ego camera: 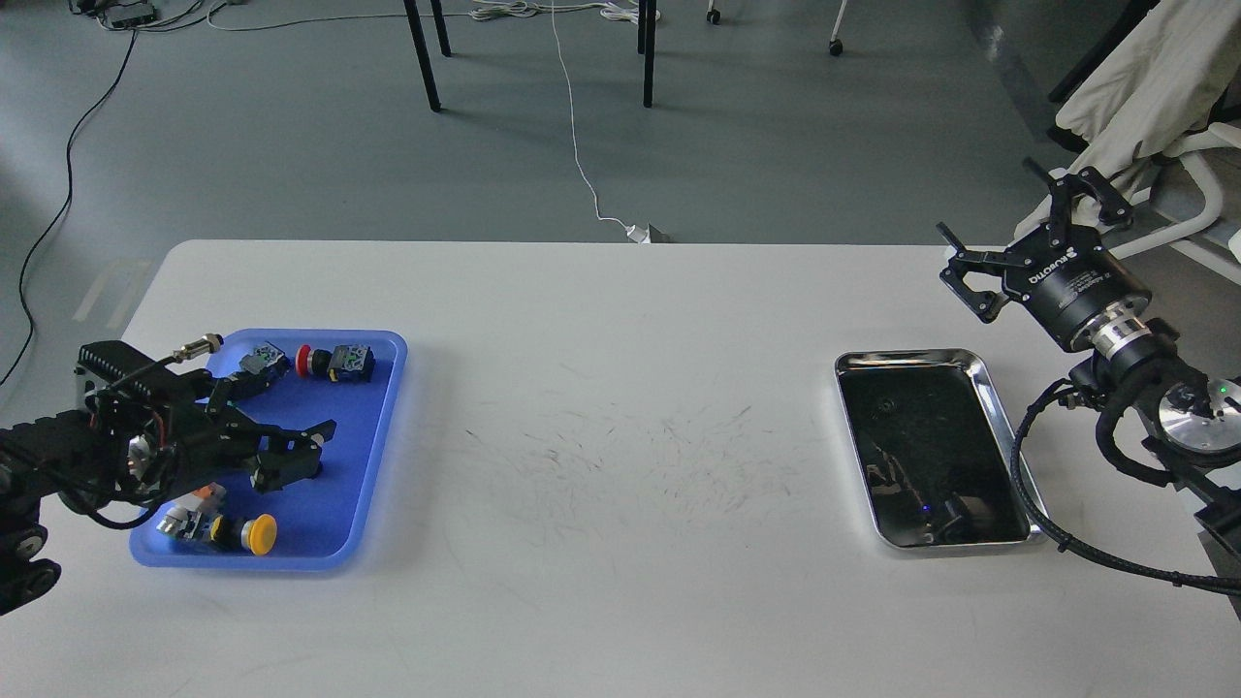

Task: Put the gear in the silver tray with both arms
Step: 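Grasp another black gear in the blue tray with the left gripper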

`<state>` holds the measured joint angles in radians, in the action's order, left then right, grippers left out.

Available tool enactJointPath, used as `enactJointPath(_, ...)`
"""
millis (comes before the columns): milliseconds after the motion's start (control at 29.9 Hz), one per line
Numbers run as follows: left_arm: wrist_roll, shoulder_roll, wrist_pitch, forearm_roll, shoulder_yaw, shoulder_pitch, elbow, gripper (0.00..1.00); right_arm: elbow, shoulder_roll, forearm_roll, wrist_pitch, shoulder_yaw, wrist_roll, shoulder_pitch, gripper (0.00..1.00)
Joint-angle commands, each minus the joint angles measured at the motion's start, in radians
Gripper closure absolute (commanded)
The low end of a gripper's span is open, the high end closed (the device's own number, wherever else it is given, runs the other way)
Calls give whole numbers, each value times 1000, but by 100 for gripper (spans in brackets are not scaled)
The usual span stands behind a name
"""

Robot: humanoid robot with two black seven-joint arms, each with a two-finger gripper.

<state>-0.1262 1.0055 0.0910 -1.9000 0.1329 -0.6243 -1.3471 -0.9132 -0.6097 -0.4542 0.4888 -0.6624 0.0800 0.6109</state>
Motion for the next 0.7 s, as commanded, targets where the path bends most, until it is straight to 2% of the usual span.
enactJointPath(0, -16, -57, 21, -71, -1, 38, 46, 4, 0, 1, 0, 0, 7, -22, 1, 5)
enactJointPath(201, -20, -64, 21, -83, -1, 81, 57, 7, 0, 1, 0, 0, 9, -22, -5, 5)
enactJointPath(267, -30, -64, 21, -85, -1, 83, 69, 11, -1, 1, 0, 0, 9, -20, -8, 5)
enactJointPath(501, -50, -64, 21, -85, -1, 84, 85, 43, -6, 1, 0, 0, 6, -20, -11, 5)
enactJointPath(568, -52, -62, 19, -83, -1, 84, 86, 47, -7, 2, 0, 0, 6, -20, -11, 5)
enactJointPath(669, -67, -59, 13, -79, -1, 84, 88, 49, -7, 4, 0, 0, 4, -20, -11, 5)
